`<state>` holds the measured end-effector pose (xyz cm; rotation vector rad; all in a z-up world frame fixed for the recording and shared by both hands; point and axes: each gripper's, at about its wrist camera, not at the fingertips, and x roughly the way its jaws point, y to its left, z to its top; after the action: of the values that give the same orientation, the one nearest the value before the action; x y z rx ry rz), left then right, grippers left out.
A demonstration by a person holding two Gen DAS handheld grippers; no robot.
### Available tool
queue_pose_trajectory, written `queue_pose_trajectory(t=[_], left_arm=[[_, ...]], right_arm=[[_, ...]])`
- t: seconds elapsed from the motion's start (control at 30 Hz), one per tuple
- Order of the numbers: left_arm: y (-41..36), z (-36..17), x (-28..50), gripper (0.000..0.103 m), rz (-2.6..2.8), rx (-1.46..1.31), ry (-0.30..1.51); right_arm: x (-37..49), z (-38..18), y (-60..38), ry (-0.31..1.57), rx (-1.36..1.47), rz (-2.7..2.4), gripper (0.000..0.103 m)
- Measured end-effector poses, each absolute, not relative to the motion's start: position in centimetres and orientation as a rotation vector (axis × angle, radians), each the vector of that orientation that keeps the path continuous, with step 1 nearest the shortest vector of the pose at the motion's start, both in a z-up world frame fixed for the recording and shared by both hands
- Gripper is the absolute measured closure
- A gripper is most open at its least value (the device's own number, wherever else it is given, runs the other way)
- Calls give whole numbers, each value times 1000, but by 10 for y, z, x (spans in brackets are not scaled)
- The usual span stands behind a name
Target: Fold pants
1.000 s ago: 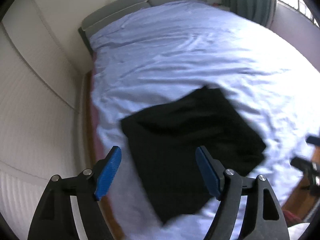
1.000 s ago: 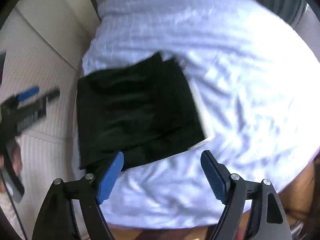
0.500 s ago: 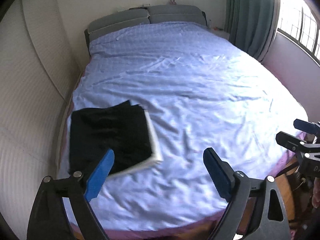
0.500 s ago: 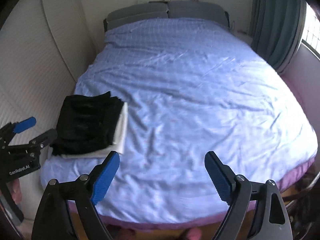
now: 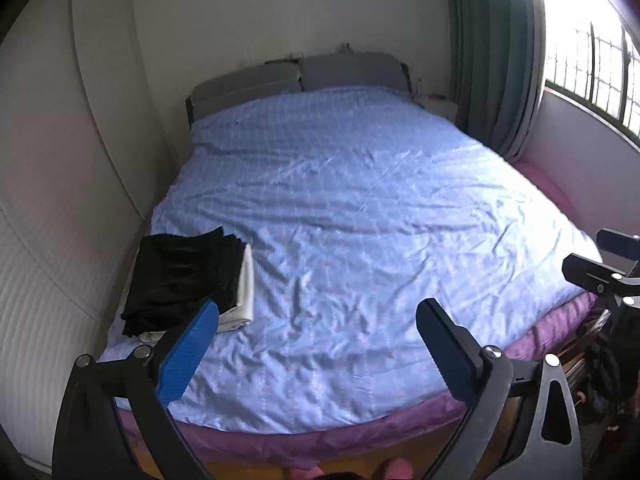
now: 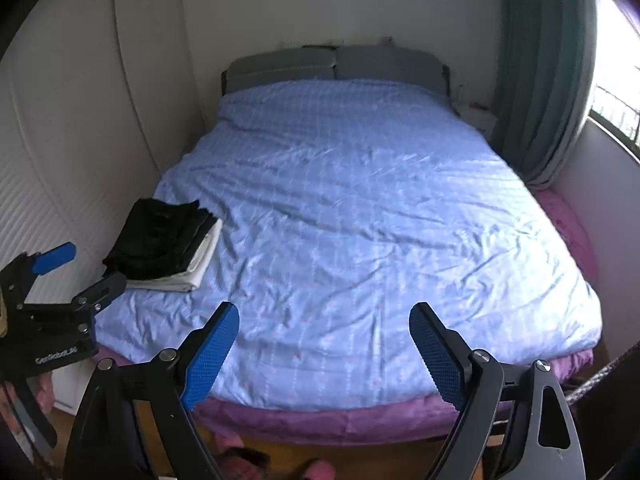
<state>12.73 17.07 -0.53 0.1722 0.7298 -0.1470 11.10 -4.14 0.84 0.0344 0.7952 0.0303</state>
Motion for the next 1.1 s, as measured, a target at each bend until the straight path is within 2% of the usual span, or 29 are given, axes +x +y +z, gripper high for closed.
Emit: queue_pose_trajectory(t=[0.33,1.1], left_arm=[[142,20,106,1,-195,165,689],[147,34,96,0,-243,125,662]], right_arm=[[69,29,-85,719,87,-34,15],[51,39,-75,687,90,-39,15]])
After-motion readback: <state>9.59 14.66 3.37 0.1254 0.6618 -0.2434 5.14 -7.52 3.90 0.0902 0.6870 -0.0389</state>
